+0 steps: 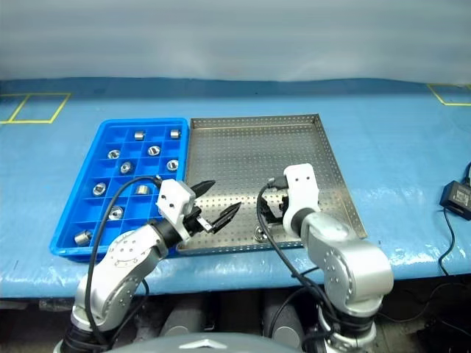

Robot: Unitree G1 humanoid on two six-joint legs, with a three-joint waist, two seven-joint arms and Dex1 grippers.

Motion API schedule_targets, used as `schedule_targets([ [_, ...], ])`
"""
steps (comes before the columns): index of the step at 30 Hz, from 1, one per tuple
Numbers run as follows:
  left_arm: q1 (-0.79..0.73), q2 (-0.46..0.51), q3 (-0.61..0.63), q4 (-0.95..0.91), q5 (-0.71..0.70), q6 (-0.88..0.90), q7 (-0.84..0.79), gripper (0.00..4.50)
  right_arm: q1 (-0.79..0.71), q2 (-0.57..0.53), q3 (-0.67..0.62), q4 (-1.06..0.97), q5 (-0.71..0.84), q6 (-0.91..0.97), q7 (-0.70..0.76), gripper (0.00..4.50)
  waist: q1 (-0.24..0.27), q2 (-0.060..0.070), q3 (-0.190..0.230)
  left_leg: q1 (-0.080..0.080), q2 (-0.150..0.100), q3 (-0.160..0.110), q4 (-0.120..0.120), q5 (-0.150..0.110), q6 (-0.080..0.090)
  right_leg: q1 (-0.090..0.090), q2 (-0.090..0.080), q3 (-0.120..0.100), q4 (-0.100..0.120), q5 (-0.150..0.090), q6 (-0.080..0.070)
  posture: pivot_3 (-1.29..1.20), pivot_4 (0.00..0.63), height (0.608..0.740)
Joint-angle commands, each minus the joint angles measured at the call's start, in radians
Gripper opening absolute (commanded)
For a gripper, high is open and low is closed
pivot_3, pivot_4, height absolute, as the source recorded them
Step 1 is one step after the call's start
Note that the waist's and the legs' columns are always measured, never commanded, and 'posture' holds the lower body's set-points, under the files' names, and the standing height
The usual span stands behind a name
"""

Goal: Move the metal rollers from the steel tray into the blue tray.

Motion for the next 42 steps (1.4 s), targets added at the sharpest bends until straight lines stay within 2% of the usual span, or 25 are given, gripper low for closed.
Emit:
schedule_targets([
  [1,0.003,-0.007,-0.010,0.004,0.010,-0.048,0.004,4.50,0.037,0.022,0.027,-0.052,0.041,0.010,-0.037,4.49,-0.005,0.000,0.000,0.000,0.000,0.001,0.001,0.000,0.000,0.000,0.000,0.001,0.000,0.000,0.000,0.01,0.150,0.740],
  [6,0.016,-0.018,-0.011,0.010,0.018,-0.070,0.019,4.50,0.093,0.036,0.059,-0.038,0.083,0.010,-0.088,4.49,-0.005,0.000,0.000,0.001,-0.001,0.004,0.002,0.000,0.000,0.000,-0.001,0.004,-0.001,0.000,0.001,0.03,0.150,0.740],
  [17,0.064,-0.038,-0.011,-0.003,0.022,-0.096,0.050,4.50,0.153,-0.005,0.100,0.034,0.144,0.010,-0.196,4.49,0.000,-0.001,0.000,0.001,-0.001,0.004,0.001,0.000,0.000,0.000,-0.001,0.005,-0.001,0.000,0.001,0.08,0.150,0.740],
  [20,0.066,-0.041,-0.011,-0.003,0.021,-0.095,0.056,4.50,0.145,-0.022,0.093,0.046,0.165,0.010,-0.214,3.87,0.004,-0.002,-0.001,0.001,-0.001,0.004,0.001,0.000,0.000,0.000,-0.001,0.005,-0.002,0.000,0.001,0.09,0.150,0.740],
  [27,0.065,-0.038,0.002,0.000,0.023,-0.105,0.064,4.50,0.113,-0.056,0.074,0.071,0.232,0.010,-0.243,1.64,0.022,-0.003,-0.002,0.001,-0.002,0.004,0.001,0.000,0.001,0.000,-0.002,0.005,-0.002,0.000,0.002,0.10,0.150,0.740],
  [32,0.057,-0.029,0.012,-0.008,0.027,-0.099,0.073,4.50,0.071,-0.080,0.071,0.095,0.284,0.010,-0.257,1.63,0.026,-0.004,-0.002,0.001,-0.002,0.004,0.002,0.000,0.001,0.001,-0.002,0.005,-0.002,0.000,0.002,0.13,0.150,0.740],
  [37,0.059,-0.037,0.046,-0.032,0.033,-0.104,0.116,4.50,-0.105,-0.112,0.063,0.122,0.245,0.007,-0.234,1.63,0.028,-0.003,-0.001,0.000,-0.001,0.004,0.002,0.000,0.001,0.000,-0.001,0.005,-0.001,0.000,0.002,0.17,0.150,0.740],
  [42,0.087,-0.083,0.107,-0.065,0.067,-0.132,0.211,4.50,-0.242,-0.156,0.115,0.210,0.191,-0.248,-0.135,1.63,0.045,-0.004,-0.001,0.000,-0.001,0.003,0.000,0.000,0.001,0.000,0.000,0.004,-0.002,0.004,0.007,0.25,0.150,0.740],
])
